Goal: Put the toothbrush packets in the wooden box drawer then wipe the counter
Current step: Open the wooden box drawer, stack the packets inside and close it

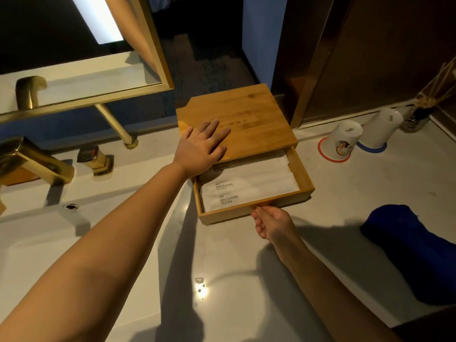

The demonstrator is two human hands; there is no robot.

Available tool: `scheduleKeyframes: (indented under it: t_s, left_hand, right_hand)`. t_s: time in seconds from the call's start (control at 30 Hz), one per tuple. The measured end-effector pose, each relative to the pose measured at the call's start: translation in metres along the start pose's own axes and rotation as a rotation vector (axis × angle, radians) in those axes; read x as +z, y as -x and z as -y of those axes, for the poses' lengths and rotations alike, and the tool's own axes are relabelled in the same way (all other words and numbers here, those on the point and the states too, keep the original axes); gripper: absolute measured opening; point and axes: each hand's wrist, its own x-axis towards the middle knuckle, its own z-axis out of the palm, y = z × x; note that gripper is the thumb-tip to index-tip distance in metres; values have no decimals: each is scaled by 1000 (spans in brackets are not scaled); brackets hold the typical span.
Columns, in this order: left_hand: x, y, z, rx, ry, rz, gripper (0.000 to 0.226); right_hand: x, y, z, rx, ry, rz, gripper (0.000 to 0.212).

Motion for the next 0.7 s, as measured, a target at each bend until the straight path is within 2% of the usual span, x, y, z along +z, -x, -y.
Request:
scheduleKeyframes:
  t_s: [0.17, 0.33, 0.7]
  left_hand:
    - [-1, -2, 1, -12, 1, 24, 50]
    - [0, 0, 1, 8, -20, 9, 55]
    - [3, -2, 4, 15, -4, -39, 54]
  right_hand:
    - [12, -35, 23, 16, -18, -28, 29]
    - [25, -69, 47, -28, 2, 13, 28]
    - [34, -100, 50, -34, -23, 13, 33]
